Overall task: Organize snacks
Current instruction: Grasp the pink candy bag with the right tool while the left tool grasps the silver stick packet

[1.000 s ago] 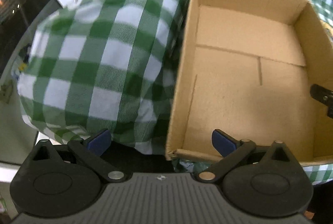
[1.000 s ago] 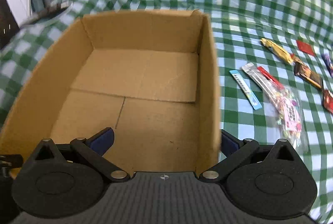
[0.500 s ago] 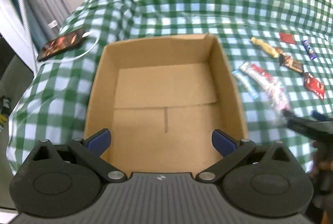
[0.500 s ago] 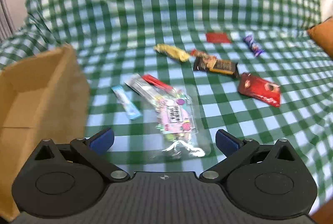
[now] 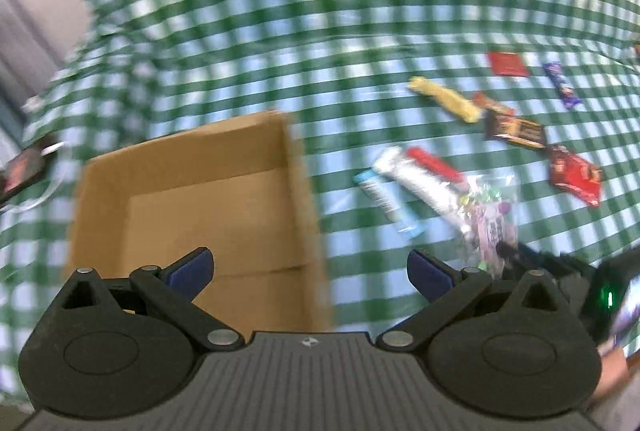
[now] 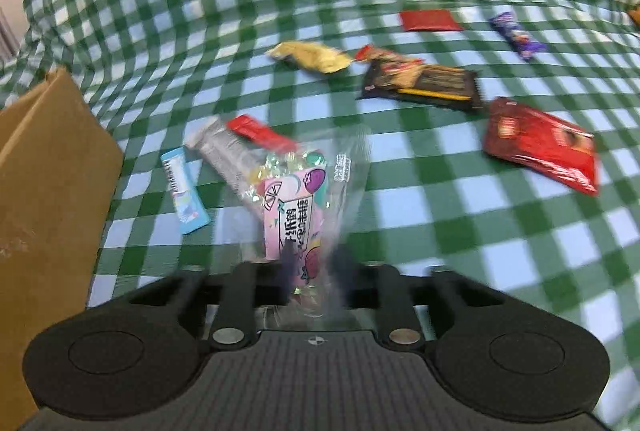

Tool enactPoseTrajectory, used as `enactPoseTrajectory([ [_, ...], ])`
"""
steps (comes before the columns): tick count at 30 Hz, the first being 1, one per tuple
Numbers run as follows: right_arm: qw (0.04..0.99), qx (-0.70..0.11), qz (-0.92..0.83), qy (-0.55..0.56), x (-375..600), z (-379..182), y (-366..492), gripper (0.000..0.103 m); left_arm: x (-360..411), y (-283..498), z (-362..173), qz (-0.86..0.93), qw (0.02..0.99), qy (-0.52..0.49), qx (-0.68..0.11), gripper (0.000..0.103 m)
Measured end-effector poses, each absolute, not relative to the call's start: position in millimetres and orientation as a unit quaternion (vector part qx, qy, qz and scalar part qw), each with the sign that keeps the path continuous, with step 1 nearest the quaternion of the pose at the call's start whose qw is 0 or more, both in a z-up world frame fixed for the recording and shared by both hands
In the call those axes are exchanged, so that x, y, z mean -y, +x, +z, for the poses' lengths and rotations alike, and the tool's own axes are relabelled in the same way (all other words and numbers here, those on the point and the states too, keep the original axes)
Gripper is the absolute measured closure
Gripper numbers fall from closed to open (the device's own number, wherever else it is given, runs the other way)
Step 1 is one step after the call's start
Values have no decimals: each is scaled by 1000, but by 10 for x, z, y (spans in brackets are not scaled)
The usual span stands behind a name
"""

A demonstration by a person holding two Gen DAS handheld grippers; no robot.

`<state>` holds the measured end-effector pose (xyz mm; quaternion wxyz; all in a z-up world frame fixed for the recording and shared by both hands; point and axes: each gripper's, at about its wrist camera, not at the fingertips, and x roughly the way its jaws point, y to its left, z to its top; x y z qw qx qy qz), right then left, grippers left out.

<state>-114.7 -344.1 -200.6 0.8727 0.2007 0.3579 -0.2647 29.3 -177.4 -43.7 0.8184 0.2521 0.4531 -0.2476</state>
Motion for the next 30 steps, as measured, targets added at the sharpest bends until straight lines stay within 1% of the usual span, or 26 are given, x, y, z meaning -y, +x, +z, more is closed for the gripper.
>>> enactPoseTrajectory([
  [1, 871, -357, -279, 193, 3464, -1979, -1227, 88, 1941, 307, -555, -254, 814, 250, -459, 0],
  [3, 862, -348, -315, 193, 3618, -1942, -1380, 90, 2199, 369, -775, -265, 803, 241, -476, 0],
  [7, 842, -324, -375, 213, 4003, -1836, -1722, 90, 2723, 628, -1311, -267, 768, 197, -547, 0],
  [9, 838, -323, -379, 221, 4175, -1889, -1829, 90, 2900, 768, -1528, -261, 754, 161, -581, 0],
  [11, 834, -326, -373, 243, 4269, -1958, -1887, 88, 3032, 910, -1742, -249, 739, 120, -615, 7],
  [12, 832, -328, -370, 251, 4305, -2001, -1906, 87, 3093, 959, -1829, -242, 733, 108, -627, 15],
  [13, 831, -328, -370, 254, 4300, -2015, -1932, 82, 3131, 1000, -1920, -234, 725, 99, -640, 22],
  [14, 831, -325, -371, 259, 4319, -2039, -1946, 75, 3178, 1036, -2003, -229, 718, 96, -650, 25],
  [15, 830, -321, -372, 264, 4338, -2059, -1961, 71, 3202, 1056, -2067, -223, 714, 95, -657, 29],
  [16, 830, -317, -370, 270, 4362, -2081, -1973, 66, 3220, 1088, -2129, -215, 713, 94, -661, 31],
  [17, 831, -315, -370, 272, 4359, -2083, -1966, 62, 3232, 1107, -2160, -211, 714, 94, -661, 31],
  [18, 831, -314, -371, 271, 4362, -2090, -1936, 62, 3236, 1123, -2196, -209, 715, 94, -661, 31],
  [19, 833, -312, -371, 268, 4372, -2099, -1927, 59, 3240, 1146, -2214, -209, 714, 95, -661, 32],
  [20, 833, -311, -372, 266, 4378, -2105, -1911, 51, 3253, 1158, -2236, -209, 714, 96, -661, 32],
  [22, 830, -313, -374, 272, 4394, -2124, -1879, 42, 3294, 1176, -2256, -205, 718, 95, -659, 32],
  [23, 829, -310, -372, 281, 4413, -2133, -1875, 36, 3315, 1175, -2246, -208, 721, 95, -655, 32],
  [24, 828, -308, -369, 289, 4424, -2151, -1808, 31, 3340, 1170, -2239, -211, 723, 99, -650, 37],
  [25, 828, -306, -364, 296, 4424, -2155, -1785, 20, 3370, 1165, -2235, -209, 728, 107, -644, 48],
  [26, 831, -307, -357, 297, 4421, -2167, -1744, 10, 3375, 1160, -2226, -207, 732, 117, -638, 53],
  [27, 834, -314, -353, 285, 4398, -2185, -1683, 7, 3391, 1143, -2221, -209, 735, 127, -632, 62],
  [28, 837, -324, -357, 259, 4348, -2208, -1615, 12, 3391, 1118, -2202, -218, 738, 136, -624, 70],
  [29, 840, -334, -368, 219, 4275, -2224, -1553, 31, 3375, 1098, -2183, -224, 739, 143, -619, 74],
  [30, 847, -341, -368, 174, 4182, -2222, -1501, 45, 3342, 1078, -2160, -226, 740, 149, -616, 82],
])
